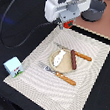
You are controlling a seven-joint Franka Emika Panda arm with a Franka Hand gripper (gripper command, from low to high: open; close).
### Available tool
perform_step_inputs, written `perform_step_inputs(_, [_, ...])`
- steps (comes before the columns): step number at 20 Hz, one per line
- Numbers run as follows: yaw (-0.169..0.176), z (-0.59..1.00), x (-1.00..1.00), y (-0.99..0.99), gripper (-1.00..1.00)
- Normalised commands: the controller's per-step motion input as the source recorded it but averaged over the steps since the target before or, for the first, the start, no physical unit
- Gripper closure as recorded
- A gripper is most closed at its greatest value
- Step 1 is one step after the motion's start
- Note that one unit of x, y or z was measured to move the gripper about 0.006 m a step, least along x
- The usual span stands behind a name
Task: Interact with the objects in diverse but meaningful ways.
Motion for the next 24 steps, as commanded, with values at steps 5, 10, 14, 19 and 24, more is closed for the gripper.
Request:
perform_step_inputs(5, [-0.014,0.26,0.39,-0.79,1.00])
perform_step_inputs(10, [-0.028,0.29,0.29,-0.77,1.00])
perform_step_inputs(14, [-0.059,0.35,0.25,-0.70,1.00])
perform_step_inputs(19, [-0.063,0.33,0.25,-0.68,1.00])
perform_step_inputs(24, [-0.041,0.06,0.31,-0.71,1.00])
